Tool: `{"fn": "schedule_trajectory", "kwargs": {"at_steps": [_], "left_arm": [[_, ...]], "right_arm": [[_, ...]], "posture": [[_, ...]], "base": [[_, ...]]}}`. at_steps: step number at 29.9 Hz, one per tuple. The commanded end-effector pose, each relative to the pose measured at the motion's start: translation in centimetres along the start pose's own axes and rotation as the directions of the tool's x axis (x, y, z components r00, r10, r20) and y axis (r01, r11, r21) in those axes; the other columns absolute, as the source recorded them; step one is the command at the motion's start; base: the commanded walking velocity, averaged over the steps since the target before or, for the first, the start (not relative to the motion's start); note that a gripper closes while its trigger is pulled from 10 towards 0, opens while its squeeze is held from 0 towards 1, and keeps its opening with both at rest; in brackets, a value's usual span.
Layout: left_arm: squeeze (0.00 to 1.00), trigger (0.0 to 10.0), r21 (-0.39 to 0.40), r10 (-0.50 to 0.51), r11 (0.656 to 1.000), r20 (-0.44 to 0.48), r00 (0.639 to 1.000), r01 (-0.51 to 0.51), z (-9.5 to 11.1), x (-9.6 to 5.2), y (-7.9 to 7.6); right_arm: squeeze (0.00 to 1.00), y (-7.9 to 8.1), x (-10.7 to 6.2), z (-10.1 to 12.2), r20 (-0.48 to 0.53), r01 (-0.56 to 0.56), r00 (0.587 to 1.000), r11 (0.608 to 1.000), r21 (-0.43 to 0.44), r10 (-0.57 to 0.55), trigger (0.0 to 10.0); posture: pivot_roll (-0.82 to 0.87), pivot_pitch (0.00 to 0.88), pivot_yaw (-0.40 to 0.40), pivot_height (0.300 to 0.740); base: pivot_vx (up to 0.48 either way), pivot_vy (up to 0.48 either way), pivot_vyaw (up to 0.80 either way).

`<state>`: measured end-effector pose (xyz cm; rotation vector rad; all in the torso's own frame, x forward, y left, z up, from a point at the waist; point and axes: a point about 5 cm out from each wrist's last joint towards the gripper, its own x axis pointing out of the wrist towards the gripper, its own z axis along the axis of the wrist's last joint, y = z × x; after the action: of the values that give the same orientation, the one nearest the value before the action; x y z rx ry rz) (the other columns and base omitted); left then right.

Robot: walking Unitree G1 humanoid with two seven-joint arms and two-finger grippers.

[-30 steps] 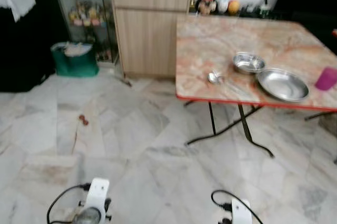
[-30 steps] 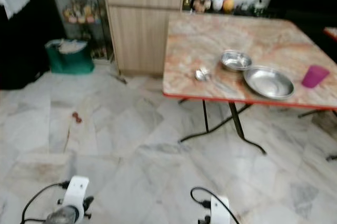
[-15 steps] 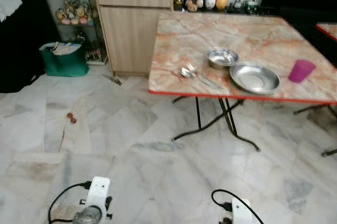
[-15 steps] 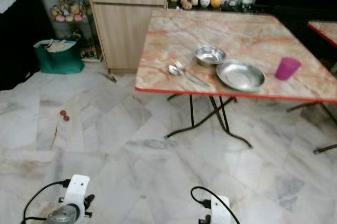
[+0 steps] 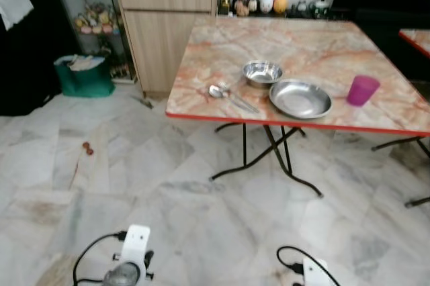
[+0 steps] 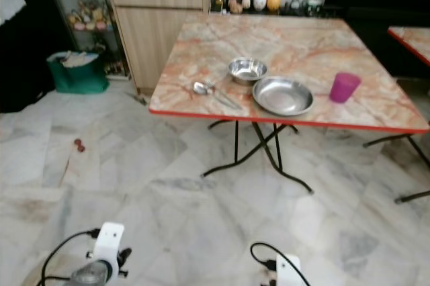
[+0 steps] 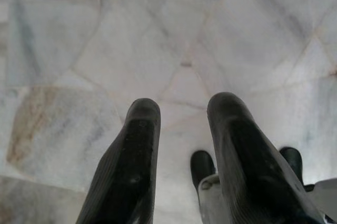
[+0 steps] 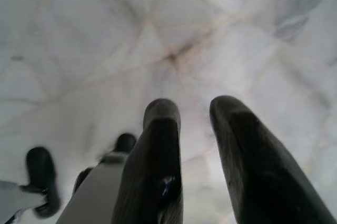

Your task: Setting the table

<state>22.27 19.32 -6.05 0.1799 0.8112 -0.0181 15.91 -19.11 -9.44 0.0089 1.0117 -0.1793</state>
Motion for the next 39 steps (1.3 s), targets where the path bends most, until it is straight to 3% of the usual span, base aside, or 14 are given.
{"fn": "schedule_trajectory", "kwargs": {"at_steps": [1, 5, 34, 39], "left_arm": [[0.00, 10.0, -0.004, 0.008, 1.000, -0.018, 1.000, -0.008, -0.40, -0.08, 0.28], [0.00, 10.0, -0.006, 0.008, 1.000, -0.018, 1.000, -0.008, -0.40, -0.08, 0.23], [0.00, 10.0, -0.011, -0.001, 1.000, -0.017, 1.000, 0.001, -0.36, -0.06, 0.08], [0.00, 10.0, -0.011, 0.000, 1.000, -0.013, 1.000, 0.000, -0.32, -0.06, 0.08]], "right_arm": [[0.00, 0.62, 0.01, 0.19, 0.009, -0.016, 1.000, 1.000, -0.010, 0.016, 10.0], [0.00, 0.59, 0.01, 0.21, 0.011, -0.016, 1.000, 1.000, -0.009, 0.016, 10.0], [0.00, 0.53, 0.02, 0.24, 0.010, 0.002, 1.000, 0.999, 0.041, -0.002, 10.0], [0.00, 0.53, 0.03, 0.24, 0.008, 0.001, 1.000, 0.999, 0.036, -0.001, 10.0]], "posture": [[0.11, 0.000, -0.064, 0.740], [0.11, 0.000, -0.063, 0.740], [0.10, 0.000, -0.060, 0.740], [0.10, 0.000, -0.061, 0.740]], "base": [[0.000, -0.240, 0.69], [0.000, -0.181, 0.75], [0.000, -0.074, 0.00], [0.000, -0.155, -0.61]]}}
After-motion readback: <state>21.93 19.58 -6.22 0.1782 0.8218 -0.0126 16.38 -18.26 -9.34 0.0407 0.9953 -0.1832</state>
